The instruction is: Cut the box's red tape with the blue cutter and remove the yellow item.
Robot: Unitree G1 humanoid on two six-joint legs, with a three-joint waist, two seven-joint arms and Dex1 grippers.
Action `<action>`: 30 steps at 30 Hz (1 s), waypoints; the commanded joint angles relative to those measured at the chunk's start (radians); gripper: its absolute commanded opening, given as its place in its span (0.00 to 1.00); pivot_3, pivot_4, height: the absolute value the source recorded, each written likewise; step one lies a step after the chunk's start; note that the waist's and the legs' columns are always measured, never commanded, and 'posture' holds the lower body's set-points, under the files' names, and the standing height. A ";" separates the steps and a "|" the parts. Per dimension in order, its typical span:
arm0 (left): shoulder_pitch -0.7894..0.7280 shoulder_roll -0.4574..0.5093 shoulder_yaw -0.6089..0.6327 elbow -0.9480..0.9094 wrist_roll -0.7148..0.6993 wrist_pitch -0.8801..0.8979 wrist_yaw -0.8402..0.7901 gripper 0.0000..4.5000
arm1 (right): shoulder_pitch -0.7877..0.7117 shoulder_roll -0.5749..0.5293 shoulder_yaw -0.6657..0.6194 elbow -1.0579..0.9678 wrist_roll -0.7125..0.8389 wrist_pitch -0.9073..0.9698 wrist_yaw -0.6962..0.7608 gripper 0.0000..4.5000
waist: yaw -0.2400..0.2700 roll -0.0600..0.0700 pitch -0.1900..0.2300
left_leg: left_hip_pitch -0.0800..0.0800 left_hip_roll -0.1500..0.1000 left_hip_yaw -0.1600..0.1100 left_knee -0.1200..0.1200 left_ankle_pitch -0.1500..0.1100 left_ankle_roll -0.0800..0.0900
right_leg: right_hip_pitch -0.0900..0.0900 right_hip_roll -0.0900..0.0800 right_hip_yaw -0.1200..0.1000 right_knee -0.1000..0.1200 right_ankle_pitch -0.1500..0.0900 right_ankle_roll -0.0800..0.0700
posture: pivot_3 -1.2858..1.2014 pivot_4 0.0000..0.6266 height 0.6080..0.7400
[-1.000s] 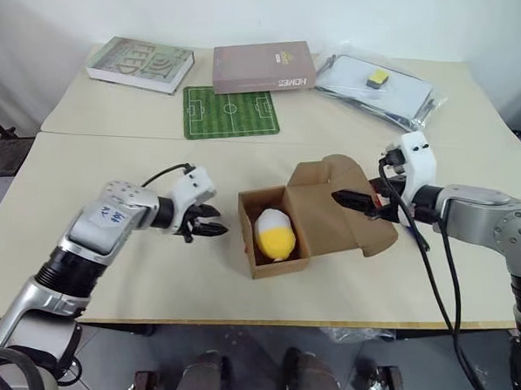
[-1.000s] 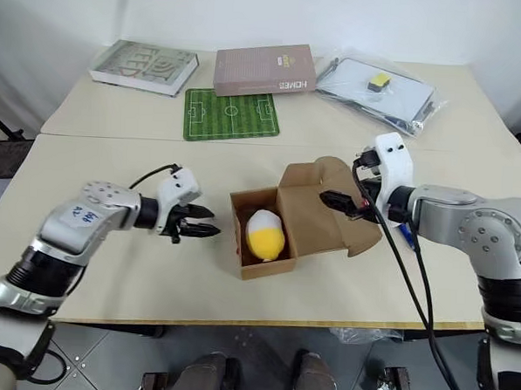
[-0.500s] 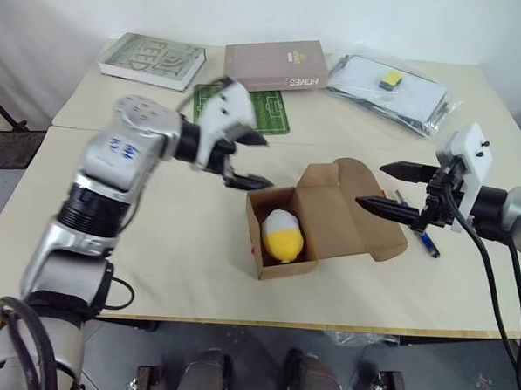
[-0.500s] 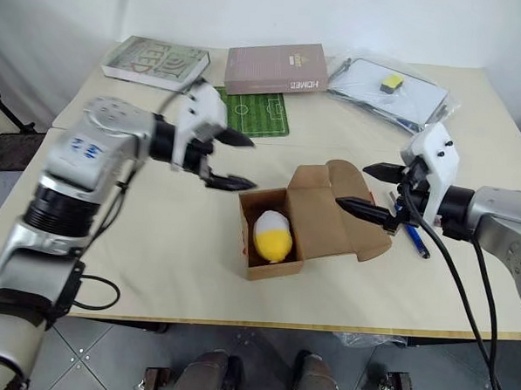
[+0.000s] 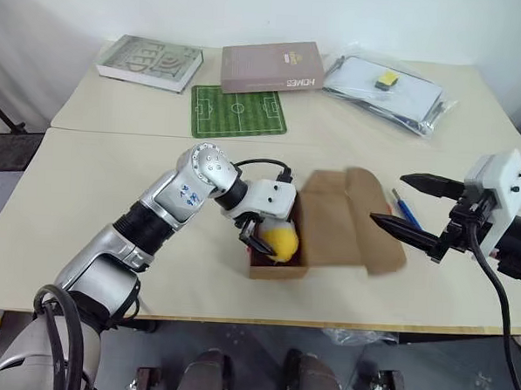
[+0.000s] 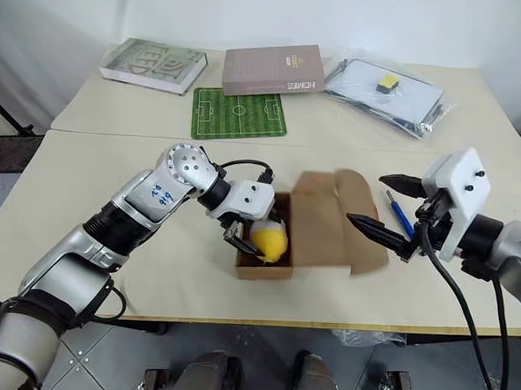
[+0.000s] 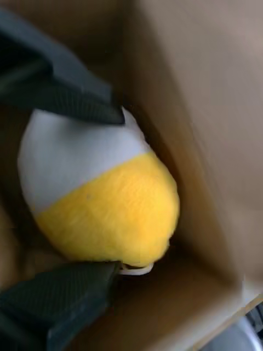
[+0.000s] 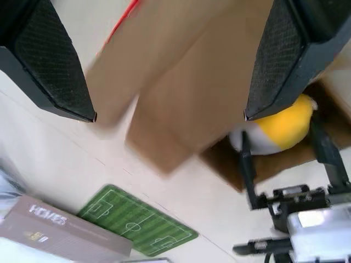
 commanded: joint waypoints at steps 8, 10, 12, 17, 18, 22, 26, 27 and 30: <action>0.001 -0.024 0.078 0.003 -0.019 -0.013 -0.005 0.15 | -0.007 0.003 -0.034 -0.014 0.009 -0.012 -0.011 1.00 | 0.002 0.000 0.000 | 0.000 0.000 0.000 0.002 0.000 0.000 | 0.000 0.000 0.000 0.002 0.000 0.000 | 0.52 0.24 1.00; 0.000 -0.027 0.097 -0.006 -0.029 0.002 -0.001 0.03 | -0.009 0.002 -0.031 -0.010 0.008 -0.018 -0.003 1.00 | 0.002 0.000 0.000 | 0.000 0.000 0.000 0.002 0.000 0.000 | 0.000 0.000 0.000 0.002 0.000 0.000 | 0.52 0.24 1.00; -0.002 -0.025 0.132 -0.028 -0.050 0.034 0.006 0.00 | -0.019 0.006 -0.024 0.004 0.002 -0.043 0.020 1.00 | 0.003 0.000 0.000 | 0.000 0.000 0.000 0.003 0.000 0.000 | 0.000 0.000 0.000 0.002 0.000 0.000 | 0.52 0.24 1.00; -0.013 -0.034 0.214 -0.079 -0.103 0.141 0.042 0.00 | -0.041 0.021 -0.014 0.030 0.003 -0.087 0.072 1.00 | 0.003 0.000 0.000 | 0.000 0.000 -0.001 0.004 0.000 0.000 | 0.000 0.000 0.000 0.003 0.000 0.000 | 0.52 0.24 1.00; -0.019 -0.035 0.233 -0.084 -0.108 0.160 0.060 0.00 | -0.044 0.030 -0.012 0.034 0.007 -0.103 0.090 1.00 | 0.004 0.000 0.000 | 0.000 0.000 -0.001 0.004 0.000 0.000 | 0.000 0.000 0.000 0.003 0.000 0.000 | 0.52 0.24 1.00; -0.043 -0.044 0.303 -0.092 -0.133 0.240 0.129 0.00 | -0.044 0.027 0.017 0.052 -0.002 -0.137 0.166 1.00 | 0.004 0.000 0.000 | -0.001 0.001 -0.001 0.006 0.000 0.000 | 0.000 0.000 0.000 0.005 0.000 0.000 | 0.52 0.24 1.00; -0.086 -0.026 0.435 -0.092 -0.159 0.364 0.270 0.00 | -0.063 0.048 0.030 0.090 0.029 -0.176 0.255 1.00 | 0.003 0.000 0.000 | -0.001 0.001 -0.001 0.008 0.000 0.000 | 0.000 0.000 0.001 0.006 0.000 0.000 | 0.52 0.24 1.00; -0.095 -0.019 0.469 -0.090 -0.161 0.400 0.314 0.00 | -0.067 0.041 0.037 0.108 0.016 -0.184 0.279 1.00 | 0.002 0.000 0.000 | -0.001 0.001 -0.002 0.009 0.000 0.000 | 0.000 0.000 0.001 0.007 0.000 0.000 | 0.52 0.24 1.00; -0.087 0.000 0.547 -0.116 -0.175 0.493 0.411 0.00 | -0.100 0.023 0.080 0.173 -0.032 -0.206 0.319 1.00 | -0.003 0.000 0.000 | -0.001 0.001 -0.002 0.010 0.000 0.000 | 0.000 0.000 0.001 0.008 0.000 0.000 | 0.52 0.24 1.00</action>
